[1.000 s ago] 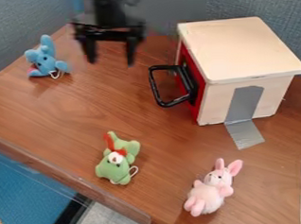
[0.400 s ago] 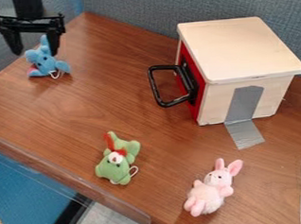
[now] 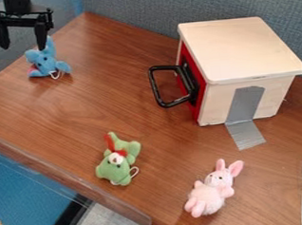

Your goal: Move the blue toy to the bottom of the table

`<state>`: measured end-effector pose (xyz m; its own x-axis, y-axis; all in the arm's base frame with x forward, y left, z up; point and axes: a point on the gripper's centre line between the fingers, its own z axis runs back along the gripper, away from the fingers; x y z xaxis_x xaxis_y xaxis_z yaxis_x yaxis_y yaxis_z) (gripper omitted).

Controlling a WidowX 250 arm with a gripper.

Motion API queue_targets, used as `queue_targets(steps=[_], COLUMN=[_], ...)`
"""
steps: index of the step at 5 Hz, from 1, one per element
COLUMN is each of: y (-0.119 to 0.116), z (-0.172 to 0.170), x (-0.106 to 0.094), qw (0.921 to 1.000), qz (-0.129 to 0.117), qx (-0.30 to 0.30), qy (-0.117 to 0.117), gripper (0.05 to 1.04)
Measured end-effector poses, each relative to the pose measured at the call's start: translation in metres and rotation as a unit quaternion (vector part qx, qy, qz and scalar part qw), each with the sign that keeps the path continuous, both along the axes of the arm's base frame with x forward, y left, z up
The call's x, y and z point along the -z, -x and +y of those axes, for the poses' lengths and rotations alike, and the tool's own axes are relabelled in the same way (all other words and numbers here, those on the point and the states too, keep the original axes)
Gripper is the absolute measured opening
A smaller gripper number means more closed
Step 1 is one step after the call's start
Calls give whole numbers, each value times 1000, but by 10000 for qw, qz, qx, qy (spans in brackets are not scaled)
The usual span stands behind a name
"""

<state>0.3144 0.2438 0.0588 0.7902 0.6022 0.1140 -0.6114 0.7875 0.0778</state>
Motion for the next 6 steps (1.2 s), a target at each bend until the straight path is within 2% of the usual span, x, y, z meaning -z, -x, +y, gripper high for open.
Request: queue_targets(steps=[1,2,3,4,5,6], y=[-5,-11,-20,-26,-32,-37], z=[8,9,8,4,0,-8], x=[9,25,33,41,43,46], qw=[9999,9993,9988,9990,9997,9998], qz=[112,366,444,379,185,126], qx=[-86,-77,-16,-82,-86,-40], qy=[-44,-66,-181,-205,-148,-157], gripper=[1000,1000,1000,944,659,356])
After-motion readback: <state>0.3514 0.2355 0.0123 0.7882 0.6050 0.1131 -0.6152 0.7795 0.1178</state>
